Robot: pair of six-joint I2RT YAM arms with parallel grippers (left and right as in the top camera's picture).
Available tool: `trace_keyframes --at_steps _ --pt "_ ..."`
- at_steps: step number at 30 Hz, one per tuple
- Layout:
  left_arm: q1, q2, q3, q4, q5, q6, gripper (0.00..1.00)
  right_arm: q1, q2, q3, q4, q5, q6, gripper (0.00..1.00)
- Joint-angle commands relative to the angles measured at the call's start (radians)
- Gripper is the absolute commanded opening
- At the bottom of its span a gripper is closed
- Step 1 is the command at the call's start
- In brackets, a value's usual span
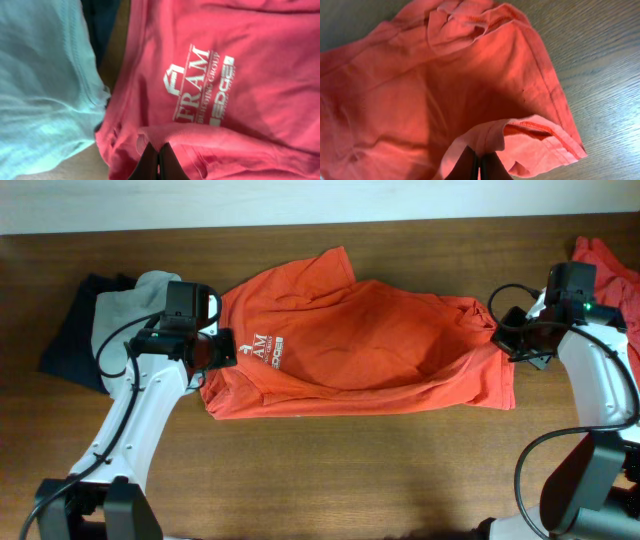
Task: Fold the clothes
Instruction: 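Grasp the red T-shirt's left and right side edges with both grippers, then lift the shirt high with both grippers and flip it over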
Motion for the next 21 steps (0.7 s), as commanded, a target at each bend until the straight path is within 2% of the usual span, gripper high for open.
trace_keyframes --at_steps 1,11,14,21 --pt "0.007 0.005 0.004 0.035 -0.064 0.014 0.0 -0.003 0.004 0.01 0.022 0.043 0.034 0.05" --pt "0.007 -0.006 0.014 0.045 -0.061 0.017 0.0 -0.003 0.017 0.013 0.016 0.065 0.029 0.04" --pt "0.007 -0.043 0.089 -0.034 0.035 0.06 0.0 -0.003 -0.011 0.04 0.0 0.013 -0.037 0.04" --pt "0.007 -0.116 0.223 -0.115 0.043 0.096 0.0 -0.003 -0.117 0.052 -0.009 -0.004 -0.042 0.04"
